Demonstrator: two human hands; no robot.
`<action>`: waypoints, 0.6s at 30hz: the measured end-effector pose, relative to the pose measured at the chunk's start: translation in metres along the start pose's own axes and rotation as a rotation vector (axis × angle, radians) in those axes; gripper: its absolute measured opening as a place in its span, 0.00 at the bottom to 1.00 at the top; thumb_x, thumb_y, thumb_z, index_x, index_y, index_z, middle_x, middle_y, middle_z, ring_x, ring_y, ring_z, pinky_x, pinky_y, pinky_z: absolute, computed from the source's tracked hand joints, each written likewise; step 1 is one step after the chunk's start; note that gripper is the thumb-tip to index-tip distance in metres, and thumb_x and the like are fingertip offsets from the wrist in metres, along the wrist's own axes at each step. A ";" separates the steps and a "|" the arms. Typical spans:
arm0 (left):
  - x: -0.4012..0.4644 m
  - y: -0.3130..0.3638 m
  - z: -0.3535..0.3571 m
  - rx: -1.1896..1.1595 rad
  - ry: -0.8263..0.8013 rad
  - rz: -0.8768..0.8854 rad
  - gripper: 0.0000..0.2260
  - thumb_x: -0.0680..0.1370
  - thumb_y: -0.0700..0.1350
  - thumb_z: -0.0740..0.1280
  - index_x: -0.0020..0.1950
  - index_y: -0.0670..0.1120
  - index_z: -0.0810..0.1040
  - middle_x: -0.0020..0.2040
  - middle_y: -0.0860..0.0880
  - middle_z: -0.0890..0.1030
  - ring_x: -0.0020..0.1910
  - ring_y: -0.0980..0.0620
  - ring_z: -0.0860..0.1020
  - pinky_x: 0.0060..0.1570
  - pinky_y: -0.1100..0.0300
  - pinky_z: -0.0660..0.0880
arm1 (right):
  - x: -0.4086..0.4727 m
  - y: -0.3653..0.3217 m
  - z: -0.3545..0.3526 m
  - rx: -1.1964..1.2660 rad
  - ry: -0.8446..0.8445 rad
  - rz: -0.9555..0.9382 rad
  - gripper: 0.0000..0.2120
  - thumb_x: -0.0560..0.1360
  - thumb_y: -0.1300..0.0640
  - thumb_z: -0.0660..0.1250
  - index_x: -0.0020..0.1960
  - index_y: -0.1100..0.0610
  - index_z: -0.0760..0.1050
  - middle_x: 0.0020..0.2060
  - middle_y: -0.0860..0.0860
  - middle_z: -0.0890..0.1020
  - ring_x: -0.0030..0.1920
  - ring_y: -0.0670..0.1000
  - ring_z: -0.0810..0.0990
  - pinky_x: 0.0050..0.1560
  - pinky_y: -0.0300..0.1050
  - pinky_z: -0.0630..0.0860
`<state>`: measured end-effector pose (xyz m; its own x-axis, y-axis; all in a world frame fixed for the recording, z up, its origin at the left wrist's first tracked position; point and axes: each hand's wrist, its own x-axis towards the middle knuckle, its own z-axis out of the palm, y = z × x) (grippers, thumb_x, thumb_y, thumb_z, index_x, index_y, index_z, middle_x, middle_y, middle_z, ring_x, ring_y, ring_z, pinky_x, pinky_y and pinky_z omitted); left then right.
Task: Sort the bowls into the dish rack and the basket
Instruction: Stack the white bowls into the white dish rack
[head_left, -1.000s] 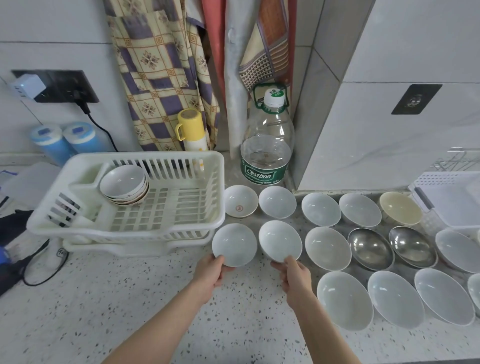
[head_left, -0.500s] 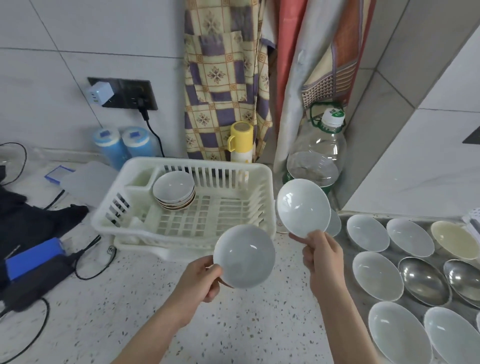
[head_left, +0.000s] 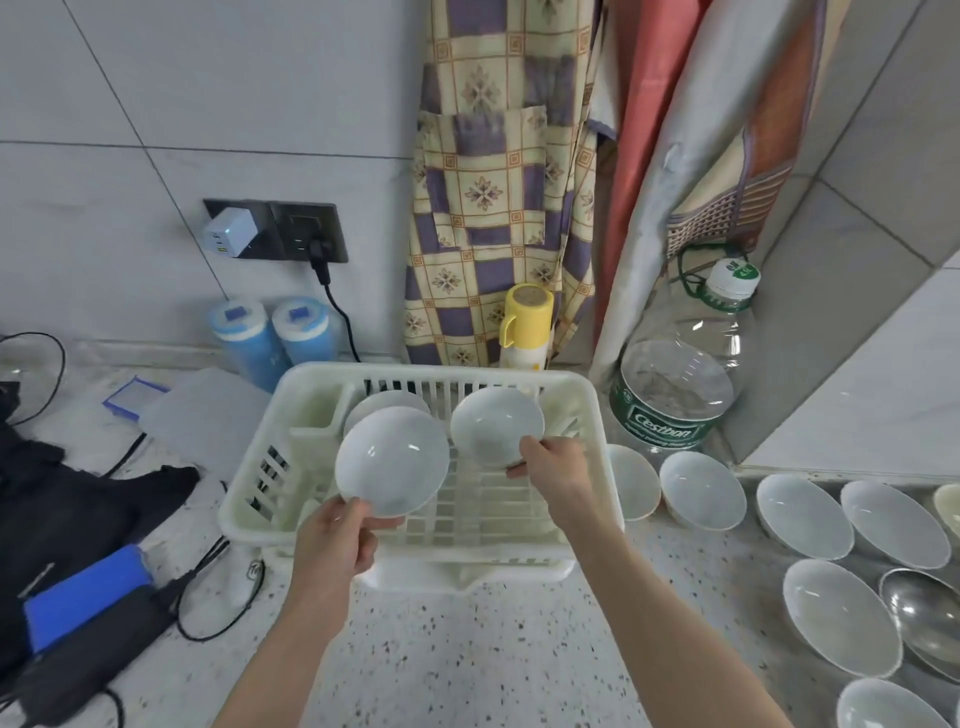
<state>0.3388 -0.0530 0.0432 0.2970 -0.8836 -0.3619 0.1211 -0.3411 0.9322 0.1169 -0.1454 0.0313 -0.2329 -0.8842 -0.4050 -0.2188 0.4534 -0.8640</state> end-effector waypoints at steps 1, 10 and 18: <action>0.005 0.001 -0.002 -0.028 0.008 0.006 0.08 0.79 0.38 0.62 0.55 0.39 0.78 0.41 0.39 0.86 0.21 0.56 0.60 0.21 0.67 0.60 | 0.006 0.002 0.005 -0.034 0.010 -0.001 0.10 0.74 0.57 0.61 0.47 0.59 0.80 0.23 0.47 0.82 0.21 0.41 0.73 0.20 0.33 0.65; 0.031 0.006 0.004 -0.078 -0.006 0.029 0.08 0.77 0.37 0.61 0.51 0.41 0.78 0.41 0.40 0.86 0.21 0.56 0.60 0.21 0.66 0.59 | 0.040 0.018 0.028 -0.161 -0.065 0.176 0.15 0.71 0.62 0.58 0.55 0.63 0.77 0.21 0.49 0.81 0.15 0.39 0.69 0.25 0.38 0.63; 0.053 0.009 0.019 -0.067 -0.090 0.027 0.13 0.70 0.44 0.64 0.51 0.39 0.79 0.42 0.40 0.86 0.21 0.56 0.62 0.20 0.66 0.61 | 0.044 0.019 0.028 -0.126 -0.141 0.226 0.20 0.73 0.67 0.55 0.64 0.62 0.70 0.48 0.61 0.84 0.12 0.40 0.66 0.15 0.31 0.59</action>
<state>0.3372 -0.1094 0.0326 0.2155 -0.9185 -0.3315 0.1775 -0.2970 0.9382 0.1293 -0.1786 -0.0108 -0.1569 -0.7620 -0.6282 -0.2948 0.6432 -0.7066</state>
